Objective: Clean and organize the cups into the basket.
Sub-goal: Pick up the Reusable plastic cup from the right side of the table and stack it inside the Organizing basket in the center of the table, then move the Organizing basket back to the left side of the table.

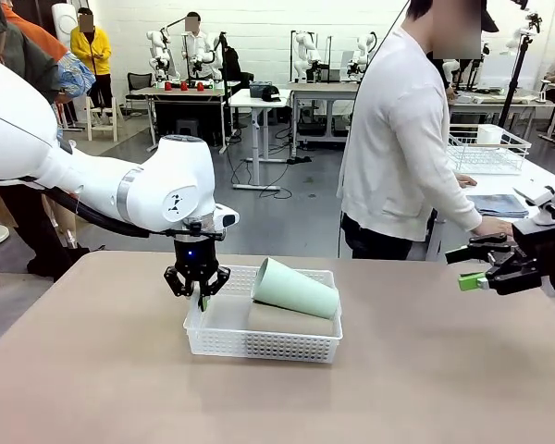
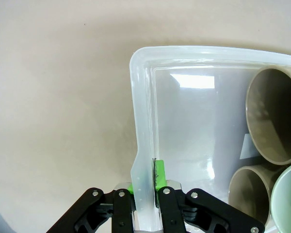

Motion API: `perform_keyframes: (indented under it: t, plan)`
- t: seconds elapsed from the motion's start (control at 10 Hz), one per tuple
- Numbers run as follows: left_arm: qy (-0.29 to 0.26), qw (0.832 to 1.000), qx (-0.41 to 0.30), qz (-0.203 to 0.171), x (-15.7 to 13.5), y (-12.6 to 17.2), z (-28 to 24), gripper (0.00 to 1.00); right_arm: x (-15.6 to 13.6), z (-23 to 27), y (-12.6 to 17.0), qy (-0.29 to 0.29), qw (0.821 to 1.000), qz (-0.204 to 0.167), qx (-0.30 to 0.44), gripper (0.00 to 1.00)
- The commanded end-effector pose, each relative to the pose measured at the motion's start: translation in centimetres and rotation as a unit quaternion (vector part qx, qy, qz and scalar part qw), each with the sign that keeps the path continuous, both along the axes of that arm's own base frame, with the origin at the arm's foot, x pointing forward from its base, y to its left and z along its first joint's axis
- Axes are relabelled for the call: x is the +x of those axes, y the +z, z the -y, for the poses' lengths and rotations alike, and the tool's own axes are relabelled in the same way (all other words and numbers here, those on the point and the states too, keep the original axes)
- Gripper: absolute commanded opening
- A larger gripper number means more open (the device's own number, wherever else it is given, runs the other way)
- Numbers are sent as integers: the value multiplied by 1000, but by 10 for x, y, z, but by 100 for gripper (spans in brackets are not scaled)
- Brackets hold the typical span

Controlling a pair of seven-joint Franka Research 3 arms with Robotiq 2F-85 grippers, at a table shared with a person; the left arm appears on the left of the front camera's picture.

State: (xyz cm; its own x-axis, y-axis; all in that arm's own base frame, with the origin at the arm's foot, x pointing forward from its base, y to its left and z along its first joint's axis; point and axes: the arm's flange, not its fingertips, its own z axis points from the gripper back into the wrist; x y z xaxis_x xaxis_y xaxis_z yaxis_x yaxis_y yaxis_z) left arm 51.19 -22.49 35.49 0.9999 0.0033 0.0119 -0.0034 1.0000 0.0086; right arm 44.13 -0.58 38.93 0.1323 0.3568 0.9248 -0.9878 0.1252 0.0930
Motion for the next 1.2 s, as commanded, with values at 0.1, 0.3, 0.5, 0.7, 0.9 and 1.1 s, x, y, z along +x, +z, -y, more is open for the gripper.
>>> perform_keyframes:
  t: [0.1, 0.3, 0.5, 0.7, 0.9, 1.1]
  plan:
    - [0, 1000, 0, 3, 0, 3, 1, 0, -2, -1, 6, 3, 1000, -4, -7, 100]
    - [0, 1000, 0, 3, 0, 3, 1, 0, -2, -1, 6, 3, 1000, -4, -7, 100]
    - [0, 1000, 0, 3, 0, 3, 1, 0, -2, -1, 6, 3, 1000, -4, -7, 100]
    - [0, 1000, 0, 3, 0, 3, 1, 0, -2, -1, 6, 3, 1000, -4, -7, 100]
    - [0, 1000, 0, 3, 0, 3, 1, 0, -2, -1, 6, 3, 1000, -4, -7, 100]
    - [0, 1000, 0, 3, 0, 3, 1, 0, -2, -1, 6, 3, 1000, -4, -7, 100]
